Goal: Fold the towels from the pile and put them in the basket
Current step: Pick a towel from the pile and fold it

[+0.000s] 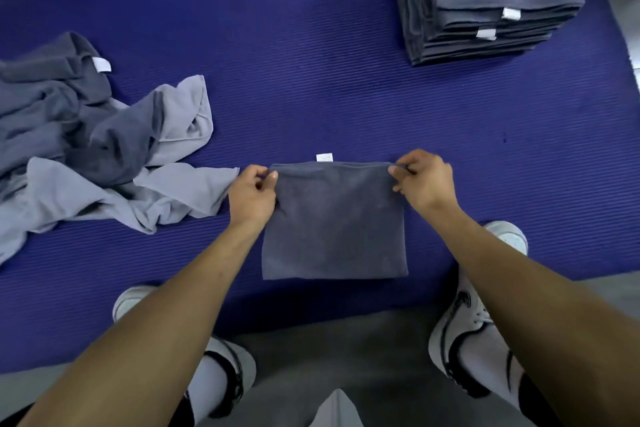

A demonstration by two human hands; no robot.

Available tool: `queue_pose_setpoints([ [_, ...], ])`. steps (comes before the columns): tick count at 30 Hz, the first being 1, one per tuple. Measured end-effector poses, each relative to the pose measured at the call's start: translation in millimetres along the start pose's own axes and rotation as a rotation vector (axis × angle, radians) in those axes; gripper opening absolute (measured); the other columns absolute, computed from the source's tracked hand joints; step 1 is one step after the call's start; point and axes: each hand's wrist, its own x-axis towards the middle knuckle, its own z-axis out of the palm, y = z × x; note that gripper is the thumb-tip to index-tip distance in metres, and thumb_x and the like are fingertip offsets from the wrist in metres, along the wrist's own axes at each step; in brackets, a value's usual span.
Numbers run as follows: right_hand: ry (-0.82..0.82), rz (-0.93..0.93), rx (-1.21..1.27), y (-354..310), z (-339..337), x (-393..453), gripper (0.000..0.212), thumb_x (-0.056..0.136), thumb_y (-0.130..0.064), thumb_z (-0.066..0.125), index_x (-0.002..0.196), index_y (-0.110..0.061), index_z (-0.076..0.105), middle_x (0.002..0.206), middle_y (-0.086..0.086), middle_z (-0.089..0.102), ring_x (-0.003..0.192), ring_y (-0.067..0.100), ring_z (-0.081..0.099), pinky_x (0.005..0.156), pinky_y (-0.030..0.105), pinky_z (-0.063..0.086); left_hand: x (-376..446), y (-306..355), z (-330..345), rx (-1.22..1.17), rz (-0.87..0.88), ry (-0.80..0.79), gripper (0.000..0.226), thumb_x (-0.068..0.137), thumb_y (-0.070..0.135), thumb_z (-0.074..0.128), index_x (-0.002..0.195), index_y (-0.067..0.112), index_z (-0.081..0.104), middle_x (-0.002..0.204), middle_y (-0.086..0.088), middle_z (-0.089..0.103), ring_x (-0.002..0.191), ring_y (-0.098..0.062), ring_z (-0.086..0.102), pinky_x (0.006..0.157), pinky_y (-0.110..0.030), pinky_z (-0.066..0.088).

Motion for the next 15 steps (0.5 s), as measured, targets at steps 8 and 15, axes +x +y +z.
queue_pose_setpoints([
  [8, -0.057, -0.559, -0.313, 33.8, 33.4, -37.8, 0.052, 0.098, -0.024, 0.054, 0.146, -0.012, 0.042, 0.158, 0.004, 0.033, 0.140, 0.018, 0.037, 0.107, 0.030, 0.040, -50.3, -29.2, 23.0, 0.306, 0.578, 0.018, 0.035, 0.098, 0.025, 0.053, 0.131, 0.014, 0.057, 0.156, -0.004, 0.036, 0.137, -0.010, 0.039, 0.104, -0.025, 0.042],
  [15, -0.133, -0.729, -0.738, 63.0, 79.8, -25.1, 0.064, 0.102, -0.046, 0.028, 0.156, -0.011, 0.023, 0.163, 0.016, 0.015, 0.151, 0.030, 0.016, 0.123, 0.048, 0.014, -29.9, -60.7, 46.4, 0.844, 0.639, -0.103, 0.067, 0.100, 0.051, 0.024, 0.157, 0.022, 0.004, 0.165, -0.009, -0.001, 0.152, -0.027, -0.004, 0.122, -0.048, -0.002],
])
